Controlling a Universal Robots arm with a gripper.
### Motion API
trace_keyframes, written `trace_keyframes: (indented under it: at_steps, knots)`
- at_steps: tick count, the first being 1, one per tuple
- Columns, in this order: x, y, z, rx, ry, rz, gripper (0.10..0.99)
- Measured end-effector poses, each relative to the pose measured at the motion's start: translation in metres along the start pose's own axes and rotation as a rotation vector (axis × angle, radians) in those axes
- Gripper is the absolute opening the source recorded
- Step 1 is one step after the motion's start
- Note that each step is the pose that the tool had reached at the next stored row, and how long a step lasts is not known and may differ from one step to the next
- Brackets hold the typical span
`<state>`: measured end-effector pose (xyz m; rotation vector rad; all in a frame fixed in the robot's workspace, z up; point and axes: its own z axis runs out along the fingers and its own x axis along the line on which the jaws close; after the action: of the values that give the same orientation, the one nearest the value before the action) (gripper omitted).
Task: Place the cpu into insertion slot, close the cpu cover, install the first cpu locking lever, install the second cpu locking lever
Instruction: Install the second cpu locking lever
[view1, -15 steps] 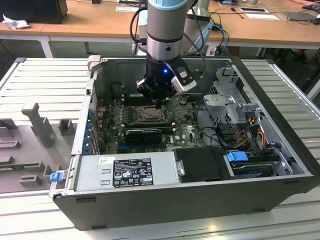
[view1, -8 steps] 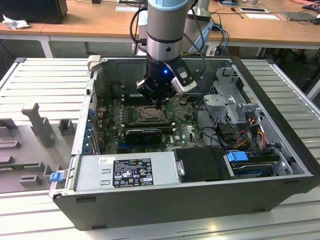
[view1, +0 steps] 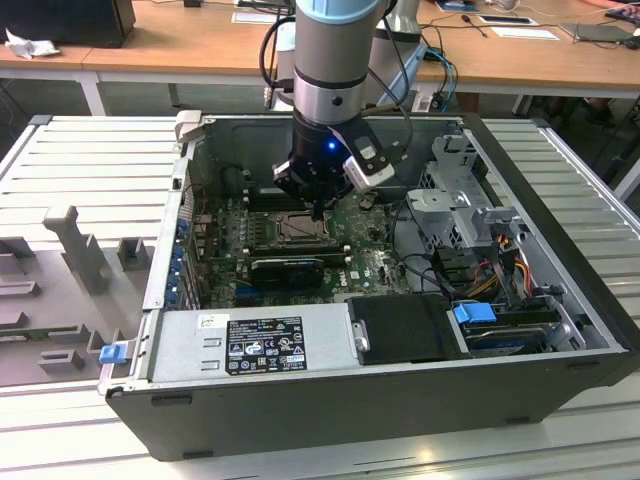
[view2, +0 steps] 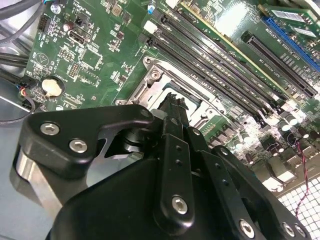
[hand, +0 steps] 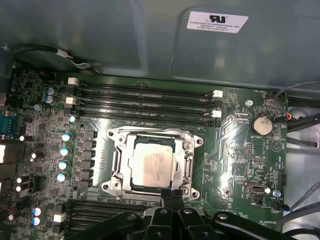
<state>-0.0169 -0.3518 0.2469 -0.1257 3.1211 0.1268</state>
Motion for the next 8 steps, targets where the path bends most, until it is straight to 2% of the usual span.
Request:
trace_keyframes:
  at_steps: [8]
  knots:
    - [0.0003,-0.0035,-0.0002,0.000,0.0001,0.000,0.106]
